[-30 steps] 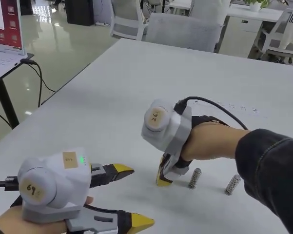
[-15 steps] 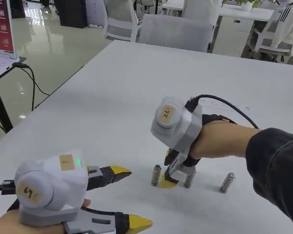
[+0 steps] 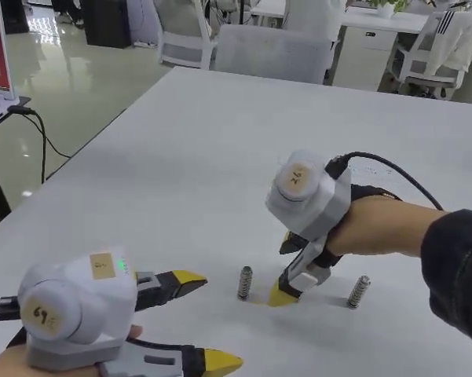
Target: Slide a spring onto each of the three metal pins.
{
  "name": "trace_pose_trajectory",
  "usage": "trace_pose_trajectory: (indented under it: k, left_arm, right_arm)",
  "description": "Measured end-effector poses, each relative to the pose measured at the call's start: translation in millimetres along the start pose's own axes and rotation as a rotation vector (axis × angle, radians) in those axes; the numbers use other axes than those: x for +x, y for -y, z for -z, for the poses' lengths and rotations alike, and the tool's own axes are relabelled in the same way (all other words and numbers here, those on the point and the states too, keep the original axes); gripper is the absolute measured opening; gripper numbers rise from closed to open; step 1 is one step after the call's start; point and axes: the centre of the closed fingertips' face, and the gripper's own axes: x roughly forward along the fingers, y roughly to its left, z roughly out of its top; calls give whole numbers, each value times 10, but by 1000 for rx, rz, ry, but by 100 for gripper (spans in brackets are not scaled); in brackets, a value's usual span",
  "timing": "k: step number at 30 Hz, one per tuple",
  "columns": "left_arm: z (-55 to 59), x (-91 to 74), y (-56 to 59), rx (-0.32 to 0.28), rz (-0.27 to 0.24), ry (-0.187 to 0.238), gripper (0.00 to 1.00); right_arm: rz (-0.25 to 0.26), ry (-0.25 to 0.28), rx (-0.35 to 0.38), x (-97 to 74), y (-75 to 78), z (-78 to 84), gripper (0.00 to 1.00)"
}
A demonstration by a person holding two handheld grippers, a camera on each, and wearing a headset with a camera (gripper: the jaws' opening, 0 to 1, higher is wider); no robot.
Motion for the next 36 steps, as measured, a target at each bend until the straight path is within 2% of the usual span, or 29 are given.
trace_pose_trajectory:
  k: [4,12,15,24,36]
  left_arm:
    - [5,-1,1,-3,0,-1,58]
    - [13,13,-5,-6,3,-3,58]
    - [21,24,-8,-6,5,-6,58]
    - [17,39,-37,-9,4,-6,59]
    - [1,52,-73,-8,-4,-5,60]
  right_arm:
    - [13,37,36,-34,33,20,61]
    - [41,82,89,-104,73,105,67]
    - [67,103,113,-135,124,152,70]
    - [134,163,169,-283,221,262,75]
    - [177,253,267,-460,246,473,77]
